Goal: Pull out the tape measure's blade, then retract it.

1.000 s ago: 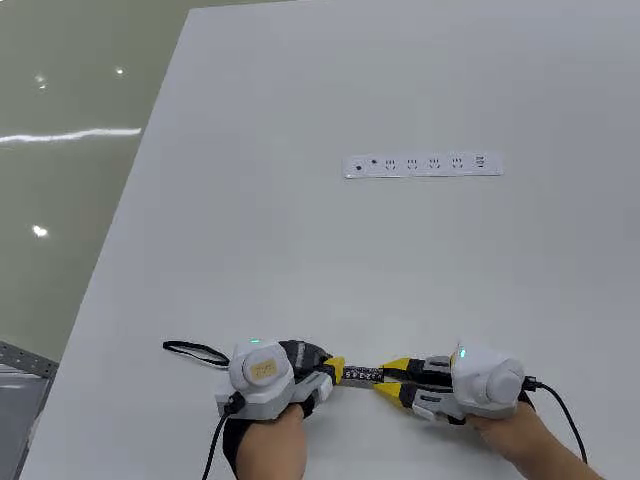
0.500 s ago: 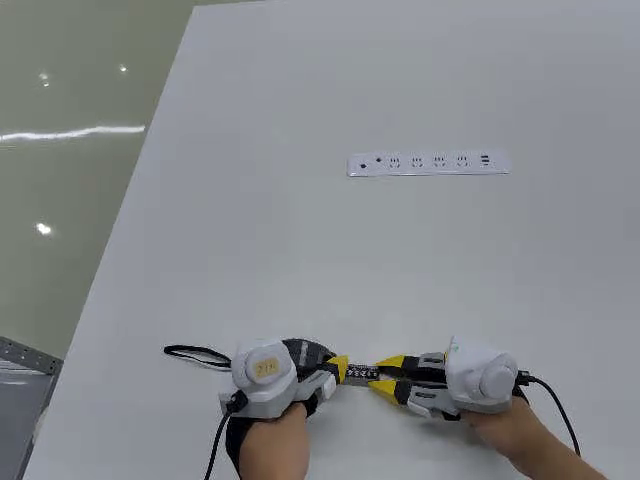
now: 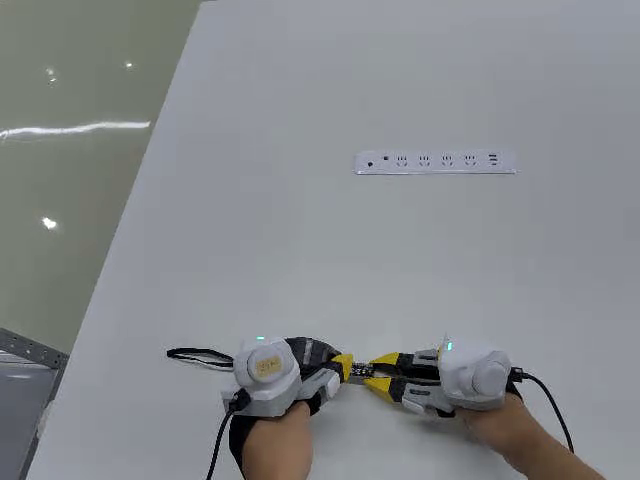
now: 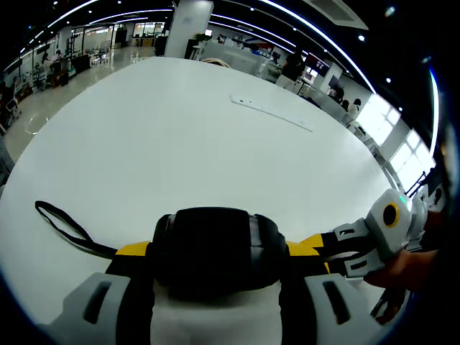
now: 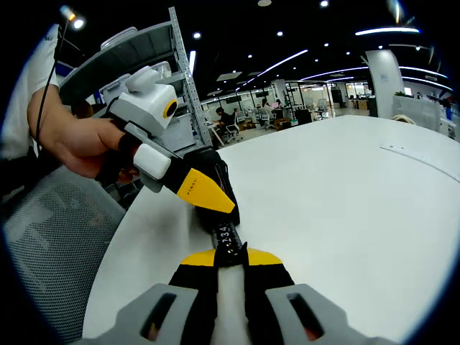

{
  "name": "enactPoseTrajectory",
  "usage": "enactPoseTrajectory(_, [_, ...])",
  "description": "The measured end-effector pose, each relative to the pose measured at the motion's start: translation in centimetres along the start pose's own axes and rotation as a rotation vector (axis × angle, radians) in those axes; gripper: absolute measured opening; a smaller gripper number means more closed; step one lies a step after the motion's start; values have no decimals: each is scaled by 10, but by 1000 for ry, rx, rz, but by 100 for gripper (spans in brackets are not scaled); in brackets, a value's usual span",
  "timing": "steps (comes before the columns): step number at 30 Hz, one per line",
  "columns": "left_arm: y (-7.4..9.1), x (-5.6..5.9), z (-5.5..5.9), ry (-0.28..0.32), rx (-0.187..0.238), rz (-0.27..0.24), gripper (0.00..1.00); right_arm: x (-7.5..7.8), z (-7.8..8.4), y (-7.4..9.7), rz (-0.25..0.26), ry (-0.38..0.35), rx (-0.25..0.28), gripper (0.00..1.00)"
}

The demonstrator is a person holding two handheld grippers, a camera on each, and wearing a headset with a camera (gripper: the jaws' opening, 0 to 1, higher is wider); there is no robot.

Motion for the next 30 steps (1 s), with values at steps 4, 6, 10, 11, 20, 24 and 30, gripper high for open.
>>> enactPoseTrajectory(4, [0,0,0,1,2,1,69,-1,-2,-3,-2,1,-1,11])
enactPoseTrajectory(6, [0,0,0,2,1,4,69,-2,-2,-5,-6,1,-2,11])
enactPoseTrajectory(10, [1,0,0,6,3,7,69,-3,-4,-9,-10,4,-4,11])
enactPoseTrajectory(11, [1,0,0,7,3,8,69,-3,-4,-9,-11,4,-4,11])
enactPoseTrajectory(20, [1,-1,0,13,6,15,69,-7,-8,-17,-22,13,-4,11])
enactPoseTrajectory(24, [1,-1,0,13,6,15,69,-7,-8,-19,-26,14,-6,11])
enactPoseTrajectory(30, [1,0,0,17,7,16,69,-8,-10,-21,-32,20,-7,11])
Point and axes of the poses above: the centre of the closed fingertips' face, and the gripper's own axes: y roughly backward along the fingers, x roughly to its right, z roughly out of its underside, the point moved 9 cm from there along y, roughly backward along the fingers, and after that the axes turned 12 degrees about z, right-handed, at the moved point
